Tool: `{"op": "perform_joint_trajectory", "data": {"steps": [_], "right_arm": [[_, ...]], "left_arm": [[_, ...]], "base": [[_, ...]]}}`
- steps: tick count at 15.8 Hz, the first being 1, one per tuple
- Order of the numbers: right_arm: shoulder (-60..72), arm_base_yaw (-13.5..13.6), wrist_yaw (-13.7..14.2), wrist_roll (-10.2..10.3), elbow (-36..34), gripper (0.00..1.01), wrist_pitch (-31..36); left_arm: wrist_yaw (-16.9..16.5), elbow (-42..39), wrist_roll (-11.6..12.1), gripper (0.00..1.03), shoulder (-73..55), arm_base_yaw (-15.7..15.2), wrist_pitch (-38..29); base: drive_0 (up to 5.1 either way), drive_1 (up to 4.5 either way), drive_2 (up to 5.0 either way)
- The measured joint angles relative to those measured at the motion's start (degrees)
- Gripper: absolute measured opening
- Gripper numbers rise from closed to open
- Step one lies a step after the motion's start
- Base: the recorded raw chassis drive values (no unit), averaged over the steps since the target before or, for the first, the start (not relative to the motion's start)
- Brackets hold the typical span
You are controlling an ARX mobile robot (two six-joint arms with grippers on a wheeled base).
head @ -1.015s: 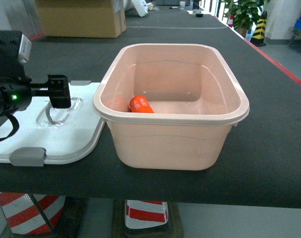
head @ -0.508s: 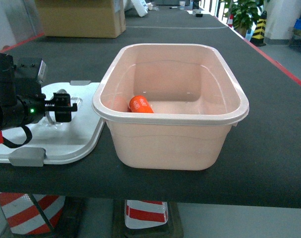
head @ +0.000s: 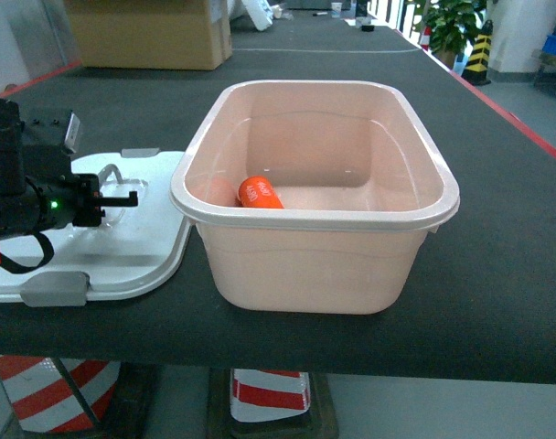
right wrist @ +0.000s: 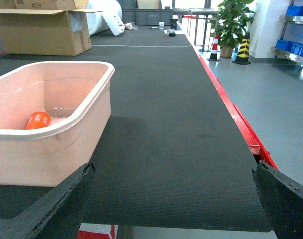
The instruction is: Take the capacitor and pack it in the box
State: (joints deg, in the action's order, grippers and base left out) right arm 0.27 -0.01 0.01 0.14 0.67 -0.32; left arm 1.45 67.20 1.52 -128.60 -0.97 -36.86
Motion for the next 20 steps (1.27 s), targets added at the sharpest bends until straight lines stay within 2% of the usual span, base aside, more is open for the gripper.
{"op": "perform_joint_trajectory", "data": {"steps": [2,5,6,8,10,13,15,20], "right_arm": [[0.00,0.00,0.00,0.00,0.00,0.98,0.00],[0.00,0.00,0.00,0.00,0.00,0.98,0.00],[0.00,0.00,0.00,0.00,0.00,0.98,0.00],[0.00,0.00,0.00,0.00,0.00,0.98,0.00],[0.00,0.00,0.00,0.00,0.00,0.98,0.00],[0.00,0.00,0.00,0.00,0.00,0.98,0.02],[0.00,0.00,0.00,0.00,0.00,0.98,0.00],[0.00,0.00,0.00,0.00,0.00,0.98,0.02]], "left_arm": [[-0.02,0.00,0.00,0.02,3.28,-0.83,1.14],[0.22,-0.02,-0.07,0.02,14.78,-1.46,2.82],[1.55,-0.35,-1.27,0.02,19.85,-0.61,3.93],[4.35,-2.86,-4.42,0.02,27.87,4.22,5.66],[7.78,-3.26,-7.06,0.02,30.34,12.31,7.30],[12.83,-0.39,-9.03,0.02,27.43,23.96,9.99],[15.58,3.50,-9.14,0.02,24.06,28.35,10.99],[20.68,7.41,-10.08,0.02,18.23,33.18,12.59]], "base": [[0.0,0.00,0.0],[0.0,0.00,0.0],[0.0,0.00,0.0],[0.0,0.00,0.0],[0.0,0.00,0.0],[0.0,0.00,0.0],[0.0,0.00,0.0],[0.0,0.00,0.0]]}}
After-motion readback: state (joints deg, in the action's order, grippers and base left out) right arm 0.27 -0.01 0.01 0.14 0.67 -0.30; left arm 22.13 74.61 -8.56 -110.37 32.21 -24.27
